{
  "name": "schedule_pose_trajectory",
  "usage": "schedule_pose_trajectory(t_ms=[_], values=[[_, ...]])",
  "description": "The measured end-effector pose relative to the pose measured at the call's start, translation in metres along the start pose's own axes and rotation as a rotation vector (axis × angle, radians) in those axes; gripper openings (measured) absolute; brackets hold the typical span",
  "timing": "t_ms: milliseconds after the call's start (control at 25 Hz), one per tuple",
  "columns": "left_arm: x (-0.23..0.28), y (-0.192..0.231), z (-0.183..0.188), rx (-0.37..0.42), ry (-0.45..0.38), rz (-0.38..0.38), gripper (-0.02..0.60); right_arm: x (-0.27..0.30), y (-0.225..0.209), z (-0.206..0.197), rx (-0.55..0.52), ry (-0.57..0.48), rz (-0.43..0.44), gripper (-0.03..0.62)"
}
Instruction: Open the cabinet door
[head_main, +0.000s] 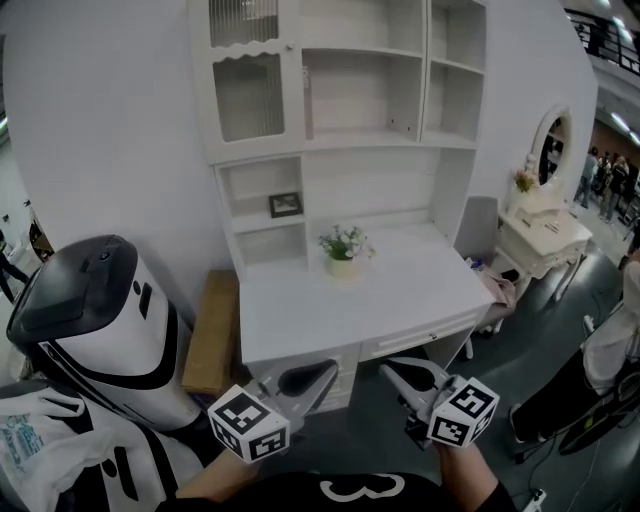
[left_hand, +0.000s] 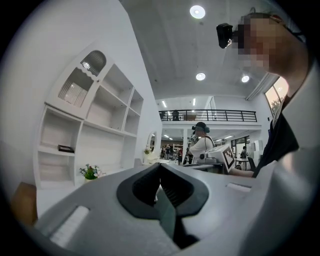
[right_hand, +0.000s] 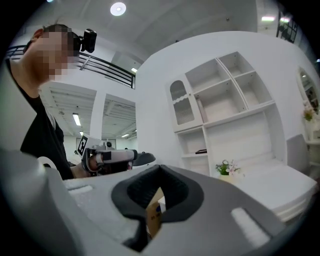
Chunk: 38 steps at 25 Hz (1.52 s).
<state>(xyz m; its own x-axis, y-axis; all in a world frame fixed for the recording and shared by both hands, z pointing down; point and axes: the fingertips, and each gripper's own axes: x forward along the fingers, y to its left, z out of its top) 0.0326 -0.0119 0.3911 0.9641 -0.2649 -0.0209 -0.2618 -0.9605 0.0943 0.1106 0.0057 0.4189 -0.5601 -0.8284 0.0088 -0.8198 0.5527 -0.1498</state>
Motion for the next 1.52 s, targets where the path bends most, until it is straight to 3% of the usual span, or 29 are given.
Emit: schedule_pose_trajectory(t_ms=[240,440,760,1000,1360,1520], values=[[0.015,0.053,0.014,0.009,-0.017,0.038,0.009,0.043,-0.027,0.023,-0.027,-0.020,0.041,0.003],[0.046,0.116,0.033,0.011,-0.046,0.058,0.009,0.087,-0.075,0.048,-0.034,-0.025,0.041,0.003],[0.100,0.217,0.068,0.063,-0.062,0.047,0.009,0.173,-0.150,0.098,-0.090,-0.063,0.039,0.003],[0.120,0.283,0.094,0.126,-0.067,0.045,0.009,0.233,-0.179,0.122,-0.149,-0.068,0.049,0.003],[0.137,0.330,0.122,0.207,-0.112,0.074,0.009,0.272,-0.207,0.142,-0.221,-0.080,0.054,0.003],[0.149,0.341,0.145,0.291,-0.133,0.104,0.009,0.279,-0.224,0.162,-0.220,-0.121,0.064,0.003]])
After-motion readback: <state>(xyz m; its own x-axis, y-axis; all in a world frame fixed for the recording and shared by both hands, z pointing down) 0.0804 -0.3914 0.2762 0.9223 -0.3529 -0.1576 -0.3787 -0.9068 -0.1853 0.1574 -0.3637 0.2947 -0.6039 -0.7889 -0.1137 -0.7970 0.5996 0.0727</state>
